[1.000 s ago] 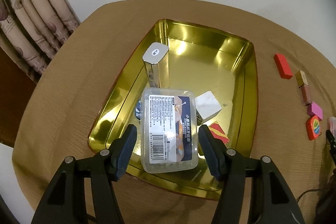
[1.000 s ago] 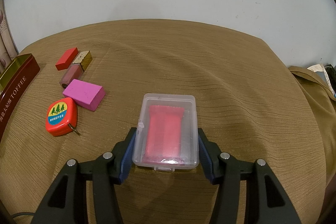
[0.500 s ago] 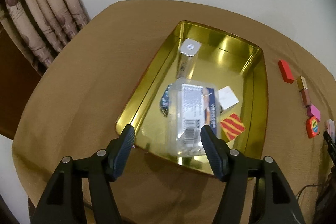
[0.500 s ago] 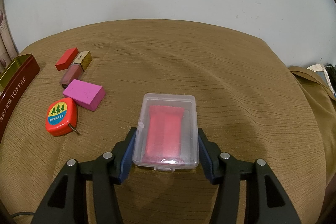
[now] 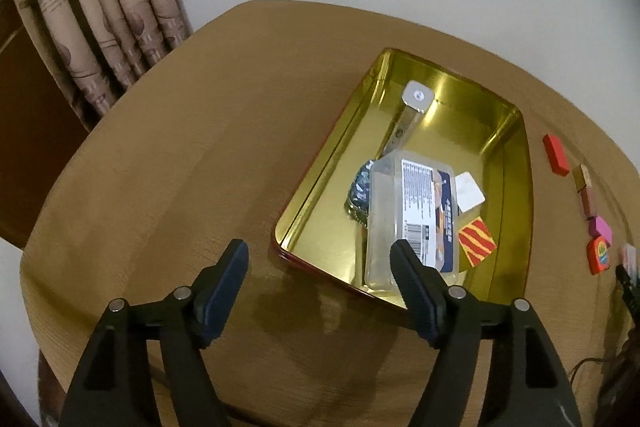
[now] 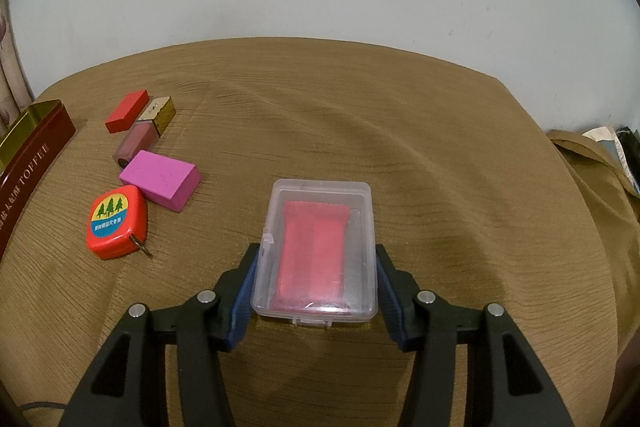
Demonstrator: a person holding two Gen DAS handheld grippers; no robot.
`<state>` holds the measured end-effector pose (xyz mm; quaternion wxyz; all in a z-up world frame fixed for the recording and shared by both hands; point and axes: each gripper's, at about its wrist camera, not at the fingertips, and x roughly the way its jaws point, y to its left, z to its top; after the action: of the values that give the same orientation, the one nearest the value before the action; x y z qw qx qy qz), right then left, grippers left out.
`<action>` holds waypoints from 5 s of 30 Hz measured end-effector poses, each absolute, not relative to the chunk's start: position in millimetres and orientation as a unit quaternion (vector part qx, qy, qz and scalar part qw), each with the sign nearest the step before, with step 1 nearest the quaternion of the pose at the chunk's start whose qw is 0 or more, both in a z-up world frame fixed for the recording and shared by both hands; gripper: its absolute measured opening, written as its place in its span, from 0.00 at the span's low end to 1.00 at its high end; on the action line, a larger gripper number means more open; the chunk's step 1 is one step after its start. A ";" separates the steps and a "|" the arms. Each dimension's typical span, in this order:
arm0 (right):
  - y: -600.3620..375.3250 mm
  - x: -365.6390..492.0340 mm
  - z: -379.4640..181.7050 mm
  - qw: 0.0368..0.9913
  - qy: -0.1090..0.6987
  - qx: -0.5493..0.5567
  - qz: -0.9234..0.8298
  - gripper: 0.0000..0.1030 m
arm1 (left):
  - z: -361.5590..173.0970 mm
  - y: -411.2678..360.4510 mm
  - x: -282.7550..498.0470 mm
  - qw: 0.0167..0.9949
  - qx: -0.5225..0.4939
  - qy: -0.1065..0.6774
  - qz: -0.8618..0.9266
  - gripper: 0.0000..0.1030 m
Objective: Organize rigid objects
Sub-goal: 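Carry the pink-insert clear box into the gold tin and open the right gripper, then move the right gripper to the pink eraser and grasp it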
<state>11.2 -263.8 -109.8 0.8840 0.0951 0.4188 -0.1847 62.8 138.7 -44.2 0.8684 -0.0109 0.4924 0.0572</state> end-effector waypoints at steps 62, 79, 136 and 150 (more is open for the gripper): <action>26.5 152.3 -21.9 0.912 0.398 -0.030 0.095 0.52 | -43.2 168.3 66.8 0.864 -0.034 0.497 0.069 0.78; 39.3 161.2 -28.2 0.907 0.409 -0.032 0.092 0.53 | -43.9 161.6 67.4 0.865 -0.027 0.496 0.068 0.78; -227.5 102.9 -99.7 0.904 0.427 -0.011 0.026 0.59 | -41.9 141.8 63.5 0.876 0.015 0.477 0.069 0.78; -197.6 124.9 -104.1 0.906 0.419 0.013 0.052 0.43 | -43.5 138.6 66.9 0.879 0.020 0.470 0.071 0.78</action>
<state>124.9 -197.6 -104.1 0.9062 0.0132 0.4194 0.0519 66.9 138.6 -43.5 0.8794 0.0203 0.4703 0.0709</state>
